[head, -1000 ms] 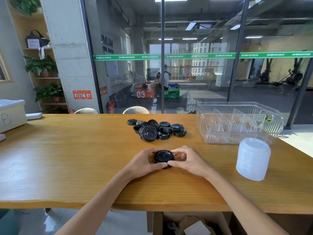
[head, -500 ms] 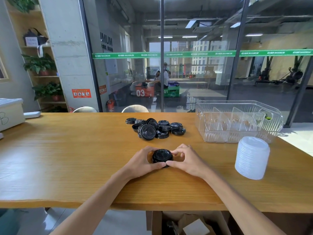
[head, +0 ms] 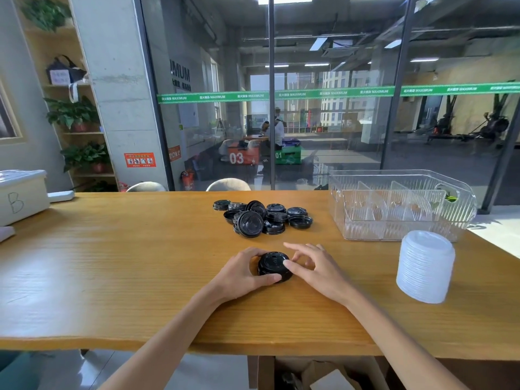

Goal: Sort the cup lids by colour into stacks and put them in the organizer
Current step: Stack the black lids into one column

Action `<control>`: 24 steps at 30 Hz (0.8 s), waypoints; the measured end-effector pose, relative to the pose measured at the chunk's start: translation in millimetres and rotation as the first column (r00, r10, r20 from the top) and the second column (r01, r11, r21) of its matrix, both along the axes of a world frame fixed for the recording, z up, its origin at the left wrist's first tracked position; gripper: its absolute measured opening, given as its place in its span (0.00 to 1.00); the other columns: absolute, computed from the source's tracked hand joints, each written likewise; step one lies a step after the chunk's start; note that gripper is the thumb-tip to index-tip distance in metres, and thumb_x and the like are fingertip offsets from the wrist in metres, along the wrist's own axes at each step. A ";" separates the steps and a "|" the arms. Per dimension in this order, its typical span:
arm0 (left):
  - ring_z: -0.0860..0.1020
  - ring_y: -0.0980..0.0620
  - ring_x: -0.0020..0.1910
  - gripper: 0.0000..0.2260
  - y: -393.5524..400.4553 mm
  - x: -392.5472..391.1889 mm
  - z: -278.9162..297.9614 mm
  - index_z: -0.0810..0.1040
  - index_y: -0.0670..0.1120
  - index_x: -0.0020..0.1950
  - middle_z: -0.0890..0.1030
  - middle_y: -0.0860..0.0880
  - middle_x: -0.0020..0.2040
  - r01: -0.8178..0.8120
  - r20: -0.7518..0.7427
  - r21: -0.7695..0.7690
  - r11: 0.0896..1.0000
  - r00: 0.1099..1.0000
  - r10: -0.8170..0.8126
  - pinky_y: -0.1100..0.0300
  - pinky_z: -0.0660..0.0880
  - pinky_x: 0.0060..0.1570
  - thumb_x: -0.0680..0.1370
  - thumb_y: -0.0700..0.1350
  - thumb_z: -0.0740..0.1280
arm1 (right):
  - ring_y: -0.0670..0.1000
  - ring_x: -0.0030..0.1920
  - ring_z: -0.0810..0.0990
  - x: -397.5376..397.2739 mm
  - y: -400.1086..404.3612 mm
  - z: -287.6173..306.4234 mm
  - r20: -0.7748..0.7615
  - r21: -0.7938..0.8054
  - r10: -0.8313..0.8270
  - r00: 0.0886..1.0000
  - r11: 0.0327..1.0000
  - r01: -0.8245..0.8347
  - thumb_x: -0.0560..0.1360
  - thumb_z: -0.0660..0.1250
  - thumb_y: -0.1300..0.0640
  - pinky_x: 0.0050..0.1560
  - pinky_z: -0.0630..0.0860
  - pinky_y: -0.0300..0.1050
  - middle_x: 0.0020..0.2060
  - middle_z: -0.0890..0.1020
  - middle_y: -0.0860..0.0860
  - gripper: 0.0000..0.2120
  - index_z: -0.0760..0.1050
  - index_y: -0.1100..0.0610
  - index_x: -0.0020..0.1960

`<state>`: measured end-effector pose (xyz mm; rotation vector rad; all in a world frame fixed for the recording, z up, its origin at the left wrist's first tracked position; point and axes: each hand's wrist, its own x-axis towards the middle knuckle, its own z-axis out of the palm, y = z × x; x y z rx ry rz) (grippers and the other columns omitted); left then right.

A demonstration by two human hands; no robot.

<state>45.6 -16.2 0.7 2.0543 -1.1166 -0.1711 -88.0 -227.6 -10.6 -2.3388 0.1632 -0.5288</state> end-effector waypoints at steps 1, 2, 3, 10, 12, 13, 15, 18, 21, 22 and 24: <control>0.78 0.57 0.69 0.34 -0.6 0.5 -0.4 0.78 0.52 0.75 0.81 0.57 0.68 0.001 0.004 -0.007 1.000 1.000 -0.001 0.49 0.75 0.73 0.73 0.65 0.80 | 0.37 0.54 0.70 0.1 -0.8 -1.4 0.014 -0.024 0.000 1.000 1.000 0.001 0.81 0.69 0.38 0.55 0.70 0.36 0.53 0.79 0.40 0.21 0.76 0.37 0.74; 0.78 0.58 0.69 0.33 -1.1 0.7 -0.7 0.78 0.52 0.75 0.81 0.57 0.68 0.001 0.006 -0.014 1.000 1.000 -0.001 0.49 0.74 0.73 0.73 0.64 0.80 | 0.35 0.55 0.70 0.3 -1.2 -3.0 0.016 -0.049 0.001 1.000 0.999 -0.001 0.81 0.69 0.39 0.55 0.69 0.34 0.53 0.78 0.40 0.20 0.77 0.37 0.72; 0.77 0.58 0.69 0.33 -1.4 0.7 -1.2 0.78 0.52 0.75 0.81 0.57 0.68 0.001 0.006 -0.019 1.000 1.000 -0.001 0.50 0.74 0.72 0.74 0.64 0.80 | 0.33 0.56 0.69 1.2 -1.2 -4.4 0.011 -0.067 0.005 1.000 0.998 -0.004 0.82 0.70 0.40 0.54 0.68 0.31 0.53 0.78 0.39 0.19 0.79 0.39 0.71; 0.77 0.57 0.69 0.34 -3.1 2.1 -2.0 0.78 0.52 0.75 0.81 0.57 0.69 0.010 0.000 -0.023 1.000 1.000 -0.010 0.49 0.75 0.72 0.73 0.64 0.80 | 0.35 0.54 0.70 5.3 -5.4 -6.3 -0.022 -0.078 0.030 0.999 0.996 -0.031 0.83 0.68 0.41 0.54 0.68 0.36 0.54 0.77 0.37 0.17 0.79 0.40 0.71; 0.77 0.57 0.69 0.35 -2.9 3.3 -3.0 0.77 0.52 0.75 0.81 0.57 0.68 0.007 -0.005 -0.022 1.000 1.000 -0.008 0.49 0.75 0.72 0.73 0.65 0.80 | 0.35 0.55 0.69 3.7 -4.7 -6.7 -0.024 -0.086 0.028 0.999 0.996 -0.030 0.83 0.68 0.40 0.53 0.68 0.35 0.54 0.77 0.36 0.18 0.78 0.38 0.72; 0.77 0.57 0.69 0.36 -3.1 4.3 -2.5 0.76 0.53 0.76 0.81 0.57 0.69 0.011 -0.015 -0.019 1.000 1.000 -0.012 0.49 0.75 0.73 0.72 0.66 0.80 | 0.34 0.56 0.69 2.7 -4.0 -6.8 -0.025 -0.098 0.031 0.999 0.995 -0.033 0.82 0.68 0.38 0.53 0.68 0.34 0.54 0.76 0.36 0.20 0.77 0.37 0.73; 0.76 0.57 0.71 0.41 -2.6 7.6 0.1 0.73 0.53 0.79 0.79 0.56 0.72 0.035 -0.067 -0.004 0.999 0.997 -0.036 0.49 0.73 0.75 0.71 0.67 0.80 | 0.33 0.57 0.68 1.0 -4.0 -6.4 -0.028 -0.115 0.038 0.999 0.993 -0.041 0.80 0.69 0.35 0.54 0.69 0.35 0.55 0.75 0.35 0.24 0.74 0.34 0.74; 0.72 0.56 0.76 0.46 0.0 18.1 9.3 0.64 0.51 0.85 0.74 0.54 0.78 0.114 -0.177 0.009 0.993 0.978 -0.111 0.51 0.70 0.78 0.72 0.65 0.80 | 0.34 0.58 0.69 0.5 -4.4 -5.3 -0.022 -0.114 0.038 0.999 0.993 -0.040 0.78 0.71 0.34 0.54 0.68 0.34 0.56 0.76 0.35 0.25 0.73 0.33 0.74; 0.77 0.59 0.70 0.40 2.7 33.0 20.5 0.69 0.52 0.82 0.78 0.56 0.72 0.057 -0.177 -0.075 0.996 0.982 -0.069 0.51 0.75 0.74 0.74 0.64 0.78 | 0.31 0.59 0.69 1.5 -4.8 -6.6 -0.021 -0.107 0.051 0.998 0.993 -0.053 0.78 0.72 0.36 0.54 0.68 0.30 0.57 0.76 0.35 0.25 0.73 0.32 0.74; 0.79 0.60 0.67 0.36 2.0 38.2 22.1 0.72 0.52 0.79 0.80 0.57 0.70 0.002 -0.141 -0.121 0.993 0.990 -0.020 0.51 0.77 0.72 0.75 0.63 0.78 | 0.30 0.59 0.68 1.5 -4.9 -7.6 -0.019 -0.103 0.054 0.998 0.993 -0.055 0.78 0.73 0.36 0.54 0.68 0.29 0.57 0.76 0.35 0.25 0.73 0.32 0.74; 0.81 0.60 0.63 0.29 -2.9 49.5 22.2 0.78 0.52 0.74 0.82 0.57 0.65 -0.120 0.008 -0.182 0.976 0.992 0.124 0.52 0.80 0.66 0.76 0.60 0.78 | 0.30 0.59 0.68 1.8 -5.3 -9.2 -0.017 -0.101 0.051 0.999 0.993 -0.052 0.78 0.72 0.36 0.54 0.68 0.30 0.57 0.76 0.34 0.25 0.73 0.32 0.74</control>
